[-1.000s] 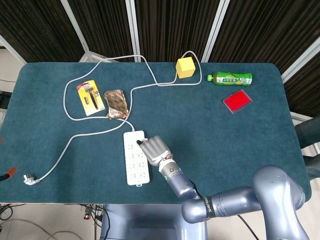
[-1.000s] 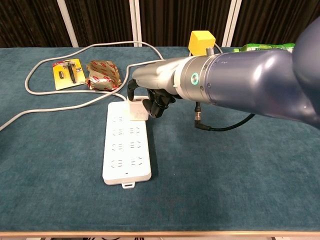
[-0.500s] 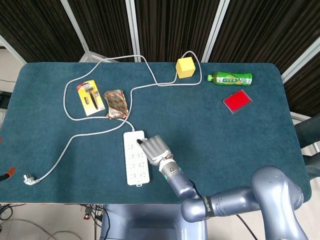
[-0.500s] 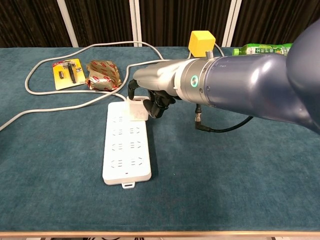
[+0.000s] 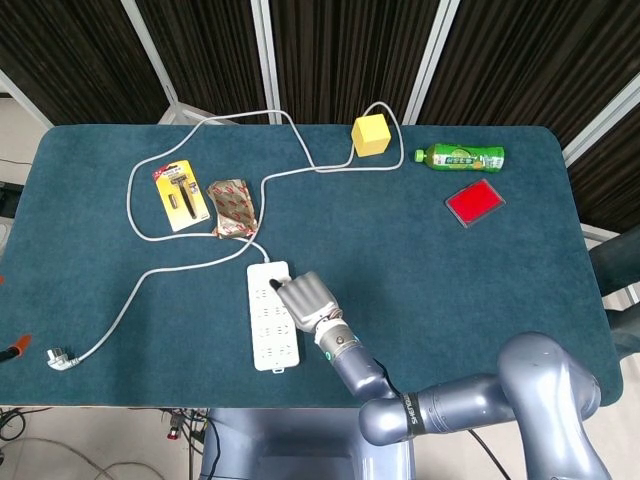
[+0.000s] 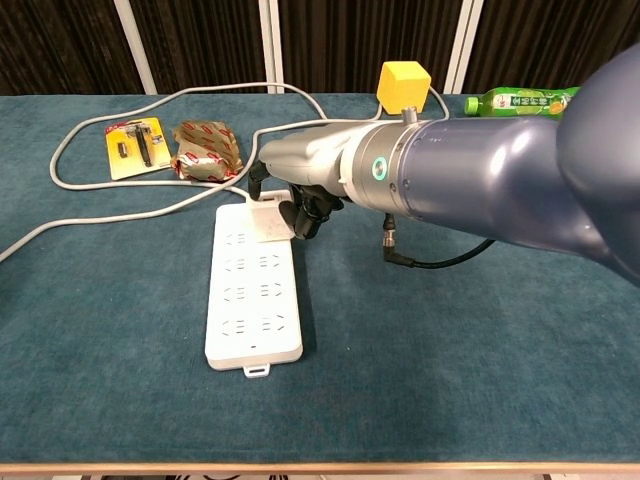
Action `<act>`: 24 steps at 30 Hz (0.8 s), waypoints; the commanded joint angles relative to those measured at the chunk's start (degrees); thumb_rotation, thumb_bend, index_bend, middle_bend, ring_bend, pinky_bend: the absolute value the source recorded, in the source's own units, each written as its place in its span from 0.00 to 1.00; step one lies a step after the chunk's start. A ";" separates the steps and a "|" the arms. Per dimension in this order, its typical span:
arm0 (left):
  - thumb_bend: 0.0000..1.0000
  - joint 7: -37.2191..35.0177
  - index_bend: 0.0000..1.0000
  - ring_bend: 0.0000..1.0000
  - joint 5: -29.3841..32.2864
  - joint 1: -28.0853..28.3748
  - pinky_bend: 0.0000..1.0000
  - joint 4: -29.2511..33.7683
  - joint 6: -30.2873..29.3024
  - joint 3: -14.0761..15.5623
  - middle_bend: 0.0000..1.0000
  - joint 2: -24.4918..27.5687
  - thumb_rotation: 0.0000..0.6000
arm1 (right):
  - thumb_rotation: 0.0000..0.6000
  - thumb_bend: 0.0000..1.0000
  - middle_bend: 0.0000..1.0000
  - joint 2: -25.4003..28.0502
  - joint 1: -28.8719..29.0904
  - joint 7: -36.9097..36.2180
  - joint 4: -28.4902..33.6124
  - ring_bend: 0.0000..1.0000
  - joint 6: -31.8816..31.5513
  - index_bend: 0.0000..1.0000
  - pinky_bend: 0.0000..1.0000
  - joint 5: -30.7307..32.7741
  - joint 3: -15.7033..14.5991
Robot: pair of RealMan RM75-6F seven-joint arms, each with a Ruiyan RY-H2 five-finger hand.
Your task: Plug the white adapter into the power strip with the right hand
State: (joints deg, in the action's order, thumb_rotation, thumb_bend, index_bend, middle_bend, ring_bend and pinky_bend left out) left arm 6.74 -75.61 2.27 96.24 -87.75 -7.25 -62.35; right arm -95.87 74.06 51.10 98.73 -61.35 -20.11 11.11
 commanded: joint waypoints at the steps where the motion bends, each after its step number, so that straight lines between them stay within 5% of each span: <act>1: 0.10 0.03 0.22 0.00 -0.03 0.04 0.00 0.00 0.07 0.03 0.00 -0.01 1.00 | 1.00 0.81 0.86 -0.24 0.13 0.14 -0.23 0.83 0.06 0.23 0.81 0.12 0.00; 24: 0.10 0.07 0.22 0.00 0.01 -0.04 0.00 -0.07 -0.17 -0.06 0.00 -0.05 1.00 | 1.00 0.81 0.86 -1.48 0.48 1.27 -2.37 0.83 0.97 0.29 0.81 2.00 -0.72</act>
State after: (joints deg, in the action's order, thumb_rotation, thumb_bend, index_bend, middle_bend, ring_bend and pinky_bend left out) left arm 6.82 -75.60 2.23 96.18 -87.92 -7.31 -62.40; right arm -97.35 74.55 52.36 96.37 -60.39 -18.11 10.41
